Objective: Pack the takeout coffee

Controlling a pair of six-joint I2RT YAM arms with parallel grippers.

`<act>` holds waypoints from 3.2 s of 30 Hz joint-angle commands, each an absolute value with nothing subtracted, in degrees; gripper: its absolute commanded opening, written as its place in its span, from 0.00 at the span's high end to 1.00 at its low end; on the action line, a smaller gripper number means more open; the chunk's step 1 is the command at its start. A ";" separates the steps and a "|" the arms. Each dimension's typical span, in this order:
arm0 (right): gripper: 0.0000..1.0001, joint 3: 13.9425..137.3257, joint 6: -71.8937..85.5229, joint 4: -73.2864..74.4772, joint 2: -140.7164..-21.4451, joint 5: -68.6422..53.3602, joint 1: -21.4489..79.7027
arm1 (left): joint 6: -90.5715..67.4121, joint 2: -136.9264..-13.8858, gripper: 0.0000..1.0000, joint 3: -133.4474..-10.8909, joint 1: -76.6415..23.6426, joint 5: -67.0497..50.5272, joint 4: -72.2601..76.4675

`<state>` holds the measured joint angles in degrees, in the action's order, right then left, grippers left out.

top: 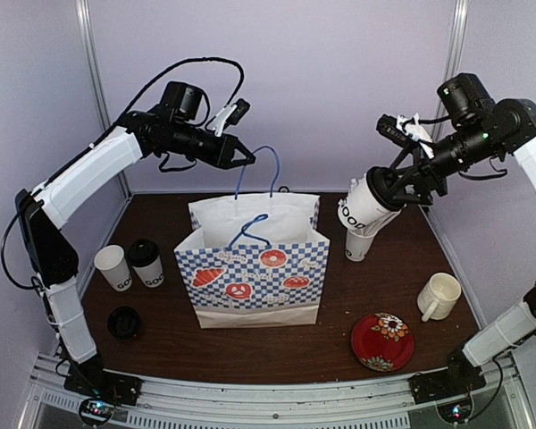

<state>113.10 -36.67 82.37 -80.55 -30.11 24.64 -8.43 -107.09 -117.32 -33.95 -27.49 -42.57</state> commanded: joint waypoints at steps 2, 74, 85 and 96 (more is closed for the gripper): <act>0.37 122.09 -32.84 78.91 -84.66 -32.59 30.25 | -10.14 -104.26 1.00 -118.56 -33.75 -31.64 -39.86; 0.43 92.75 -46.34 55.58 -92.43 18.80 73.98 | -10.28 -78.56 0.30 -92.80 -37.89 -11.71 -39.19; 0.44 90.06 -45.25 54.79 -93.13 17.62 75.23 | -10.46 -78.82 0.30 -91.38 -37.88 -16.51 -39.39; 0.43 85.84 -41.61 52.90 -91.23 12.44 75.29 | -12.10 -69.94 0.28 -82.60 -43.18 -24.14 -36.26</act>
<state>87.46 -43.57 55.13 -92.27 12.99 75.42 -11.53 -74.96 -86.94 -39.97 -21.58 -39.99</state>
